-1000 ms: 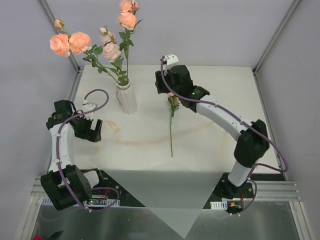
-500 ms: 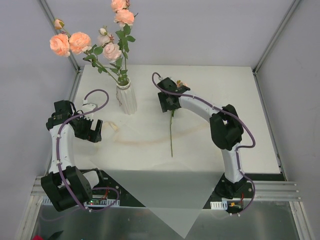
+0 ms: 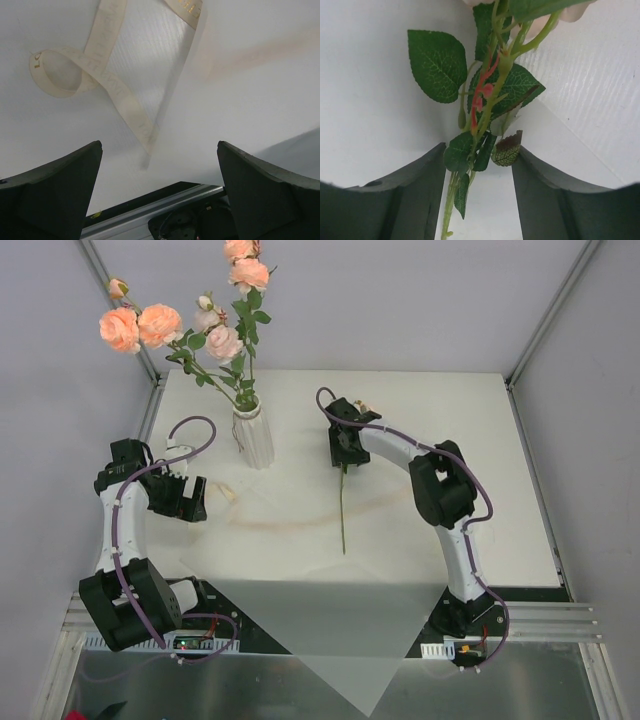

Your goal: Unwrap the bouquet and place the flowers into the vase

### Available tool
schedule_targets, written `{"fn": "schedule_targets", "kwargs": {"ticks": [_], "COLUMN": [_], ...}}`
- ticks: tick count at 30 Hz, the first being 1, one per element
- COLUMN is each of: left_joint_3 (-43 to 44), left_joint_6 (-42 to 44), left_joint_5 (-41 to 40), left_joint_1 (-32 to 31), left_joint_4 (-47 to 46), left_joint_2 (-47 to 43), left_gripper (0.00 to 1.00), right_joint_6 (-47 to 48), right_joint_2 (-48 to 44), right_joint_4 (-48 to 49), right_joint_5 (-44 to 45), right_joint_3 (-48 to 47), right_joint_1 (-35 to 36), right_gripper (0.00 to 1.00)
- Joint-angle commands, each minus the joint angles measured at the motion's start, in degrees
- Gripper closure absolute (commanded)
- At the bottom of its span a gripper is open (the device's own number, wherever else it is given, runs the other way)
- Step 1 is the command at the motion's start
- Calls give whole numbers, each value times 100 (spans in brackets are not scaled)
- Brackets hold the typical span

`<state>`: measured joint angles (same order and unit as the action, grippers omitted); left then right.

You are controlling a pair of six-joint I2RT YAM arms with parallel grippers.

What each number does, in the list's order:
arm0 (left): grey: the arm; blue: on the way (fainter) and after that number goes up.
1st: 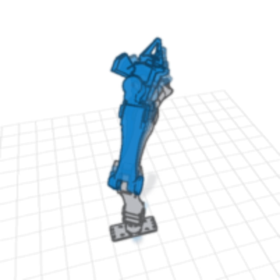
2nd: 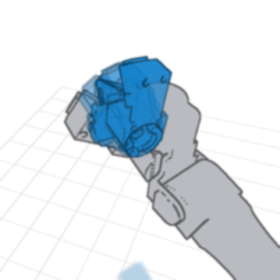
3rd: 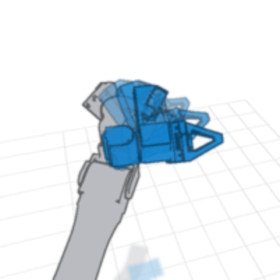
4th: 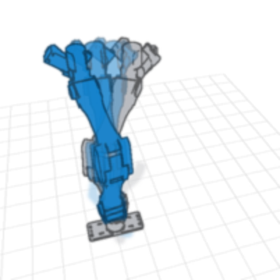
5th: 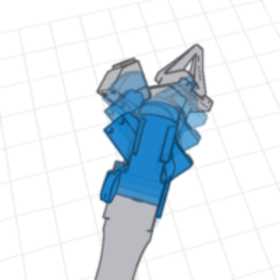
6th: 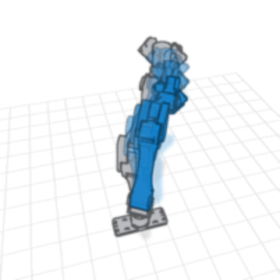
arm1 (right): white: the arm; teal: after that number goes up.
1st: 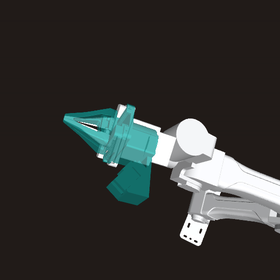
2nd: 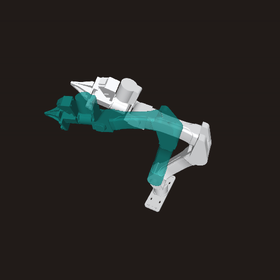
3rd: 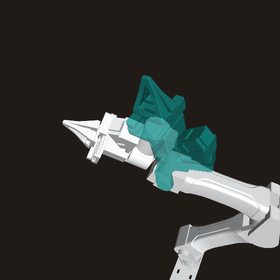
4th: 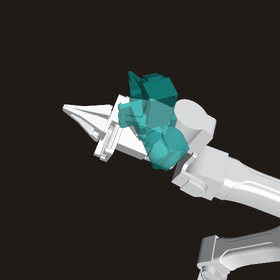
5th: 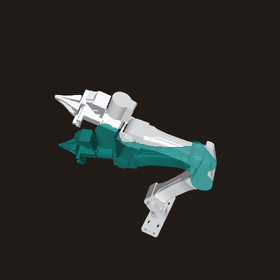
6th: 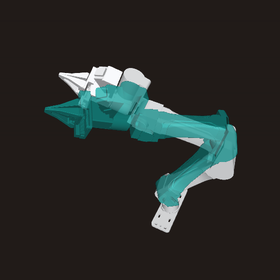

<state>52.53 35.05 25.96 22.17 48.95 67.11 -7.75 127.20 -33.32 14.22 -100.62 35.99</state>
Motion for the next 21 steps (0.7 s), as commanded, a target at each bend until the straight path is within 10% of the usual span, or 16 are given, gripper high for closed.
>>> {"fn": "schedule_targets", "kwargs": {"ticks": [1,11,21], "left_joint_3": [-6,248,240], "left_joint_6": [-112,-112,-86], "left_joint_5": [217,120,164], "left_joint_1": [6,6,15], "left_joint_4": [1,44,62], "left_joint_2": [-5,21,-5], "left_gripper": [1,1,1], "right_joint_6": [-253,-552,-816], "right_joint_2": [33,-247,-1740], "right_joint_4": [-8,387,835], "right_joint_5": [-244,-473,-402], "right_joint_3": [-204,60,280], "right_joint_1": [-22,-118,-171], "right_gripper": [46,97,99]}}
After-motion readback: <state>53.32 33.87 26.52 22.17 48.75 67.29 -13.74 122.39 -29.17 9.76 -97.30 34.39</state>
